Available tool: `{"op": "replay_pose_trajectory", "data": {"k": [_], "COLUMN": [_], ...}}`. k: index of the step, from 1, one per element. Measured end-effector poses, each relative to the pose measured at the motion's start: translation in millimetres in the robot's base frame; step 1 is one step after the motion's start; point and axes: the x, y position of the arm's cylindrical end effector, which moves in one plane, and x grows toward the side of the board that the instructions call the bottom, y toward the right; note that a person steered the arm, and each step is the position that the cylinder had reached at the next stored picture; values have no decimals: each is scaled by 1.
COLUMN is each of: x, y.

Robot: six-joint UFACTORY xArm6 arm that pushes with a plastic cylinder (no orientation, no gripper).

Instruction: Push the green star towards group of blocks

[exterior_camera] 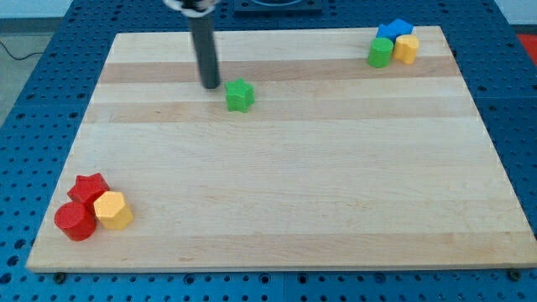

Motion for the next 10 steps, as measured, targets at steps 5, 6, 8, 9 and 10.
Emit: {"op": "replay_pose_trajectory", "data": {"k": [5, 6, 8, 9, 10], "x": [-24, -29, -12, -27, -53], "y": [126, 147, 98, 86, 107]}}
